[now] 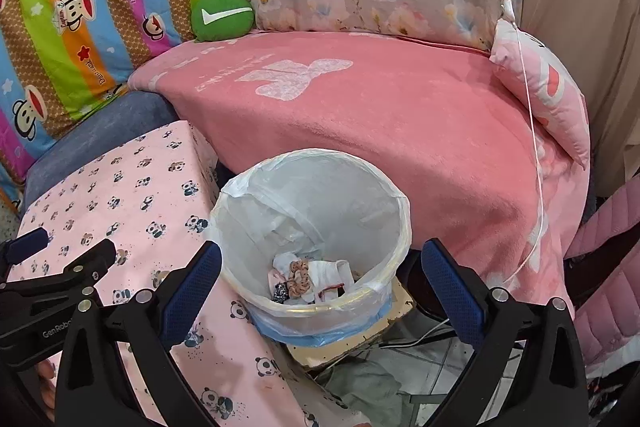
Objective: Collect trash
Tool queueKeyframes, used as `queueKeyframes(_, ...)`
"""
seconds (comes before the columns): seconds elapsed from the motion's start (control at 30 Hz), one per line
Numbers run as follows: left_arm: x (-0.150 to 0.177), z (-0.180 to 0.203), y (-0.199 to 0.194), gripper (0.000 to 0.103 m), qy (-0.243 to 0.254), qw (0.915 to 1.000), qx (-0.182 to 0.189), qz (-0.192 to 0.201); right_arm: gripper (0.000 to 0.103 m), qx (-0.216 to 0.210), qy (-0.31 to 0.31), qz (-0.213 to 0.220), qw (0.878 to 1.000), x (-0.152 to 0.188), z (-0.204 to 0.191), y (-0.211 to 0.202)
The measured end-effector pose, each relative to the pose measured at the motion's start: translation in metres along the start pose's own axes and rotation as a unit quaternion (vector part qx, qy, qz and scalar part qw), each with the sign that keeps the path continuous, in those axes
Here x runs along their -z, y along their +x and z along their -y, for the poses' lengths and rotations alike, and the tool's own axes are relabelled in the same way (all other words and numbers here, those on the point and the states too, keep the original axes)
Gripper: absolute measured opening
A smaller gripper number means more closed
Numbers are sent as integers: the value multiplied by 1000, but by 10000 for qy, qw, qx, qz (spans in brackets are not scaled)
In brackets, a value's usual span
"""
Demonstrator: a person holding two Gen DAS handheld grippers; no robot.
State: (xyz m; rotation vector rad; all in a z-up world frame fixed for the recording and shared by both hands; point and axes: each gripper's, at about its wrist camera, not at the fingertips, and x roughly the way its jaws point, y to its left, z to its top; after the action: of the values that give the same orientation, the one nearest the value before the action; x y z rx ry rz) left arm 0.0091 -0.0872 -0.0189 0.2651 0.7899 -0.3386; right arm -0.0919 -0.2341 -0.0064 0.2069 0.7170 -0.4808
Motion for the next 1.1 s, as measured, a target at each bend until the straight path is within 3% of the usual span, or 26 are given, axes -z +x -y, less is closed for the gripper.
queueKeyframes(0.7,9,4,4,95,-146,9998,-103,-17,99,69,-184,-261,9995,15,2,11)
queueKeyframes(1.1,16,8,10,95,-135,9997,64,-218,99,48,-215,-335,9992,20,2,15)
